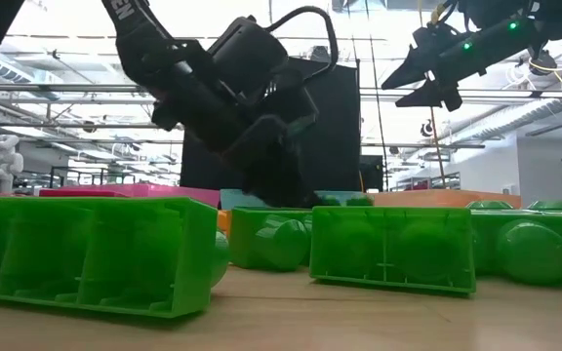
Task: Sort blocks
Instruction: Put the green game piece into the blue bin
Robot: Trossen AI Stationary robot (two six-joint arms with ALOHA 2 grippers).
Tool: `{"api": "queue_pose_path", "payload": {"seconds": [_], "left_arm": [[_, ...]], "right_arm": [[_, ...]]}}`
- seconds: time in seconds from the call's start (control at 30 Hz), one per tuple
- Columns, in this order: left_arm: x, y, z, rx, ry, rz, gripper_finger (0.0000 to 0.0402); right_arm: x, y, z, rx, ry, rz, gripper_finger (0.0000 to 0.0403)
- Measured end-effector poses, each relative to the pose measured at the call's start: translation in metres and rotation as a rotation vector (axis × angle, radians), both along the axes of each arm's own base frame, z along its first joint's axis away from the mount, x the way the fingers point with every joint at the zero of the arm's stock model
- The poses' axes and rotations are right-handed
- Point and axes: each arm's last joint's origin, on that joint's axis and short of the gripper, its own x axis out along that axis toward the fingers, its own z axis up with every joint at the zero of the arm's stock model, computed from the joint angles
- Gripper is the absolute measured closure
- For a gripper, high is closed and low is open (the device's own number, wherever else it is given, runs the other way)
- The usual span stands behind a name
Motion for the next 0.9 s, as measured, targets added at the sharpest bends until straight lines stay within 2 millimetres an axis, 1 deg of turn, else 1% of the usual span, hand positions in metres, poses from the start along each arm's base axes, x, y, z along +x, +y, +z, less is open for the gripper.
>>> {"api": "queue_pose_path", "payload": {"seconds": [0.27,0.57,0.77,0.9], "left_arm": [[0.014,0.0,0.017,0.01,-0.042,0.016,0.0262],[0.02,-0.001,0.025,0.014,-0.002,0.016,0.0262],[0.026,-0.001,0.033,0.013,-0.011,0.018,0.0262],[0.028,0.0,0.047,-0.004,-0.035,0.037,0.0262]], "right_arm": [[0.0,0.0,0.0,0.0,0.0,0.0,0.0088],[-0.001,0.0,0.0,-0.002,-0.003,0.0,0.0088],[-0.005,0.003,0.006,-0.018,-0.031,0.0,0.0088],[-0.01,0.006,0.011,-0.035,-0.059,0.0,0.0088]]}}
